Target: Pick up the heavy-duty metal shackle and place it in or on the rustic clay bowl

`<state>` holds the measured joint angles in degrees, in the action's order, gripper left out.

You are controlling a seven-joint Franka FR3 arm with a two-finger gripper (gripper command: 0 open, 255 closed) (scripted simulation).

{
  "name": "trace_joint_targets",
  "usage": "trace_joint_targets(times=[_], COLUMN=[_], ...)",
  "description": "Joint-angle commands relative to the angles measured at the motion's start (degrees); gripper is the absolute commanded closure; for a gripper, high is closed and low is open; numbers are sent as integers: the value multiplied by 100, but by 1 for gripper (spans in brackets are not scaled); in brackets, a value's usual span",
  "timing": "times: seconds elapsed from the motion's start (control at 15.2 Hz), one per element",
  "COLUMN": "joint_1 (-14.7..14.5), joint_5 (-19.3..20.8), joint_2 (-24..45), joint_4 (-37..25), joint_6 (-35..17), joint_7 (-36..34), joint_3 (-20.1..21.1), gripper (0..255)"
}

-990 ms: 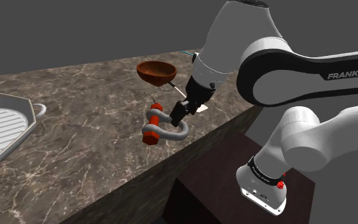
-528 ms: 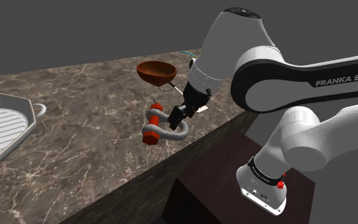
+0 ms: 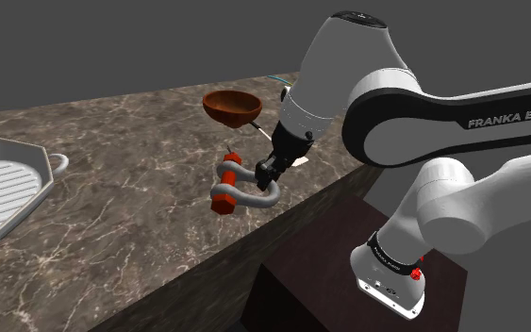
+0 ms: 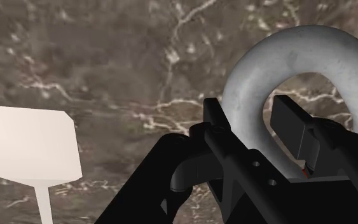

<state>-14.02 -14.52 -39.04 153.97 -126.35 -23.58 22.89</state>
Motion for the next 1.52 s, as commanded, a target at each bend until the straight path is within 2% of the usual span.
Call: trace_joint_targets(times=[0.0,0.33,1.45], joint_1=[0,0,89], joint_5=[0,0,227], joint_2=[0,1,-283], joint_4=[0,1,-1125], joint_6=[0,-2,1405], joint_7=[0,0,-2], joint_3=[0,0,-293], gripper=[255,255,255])
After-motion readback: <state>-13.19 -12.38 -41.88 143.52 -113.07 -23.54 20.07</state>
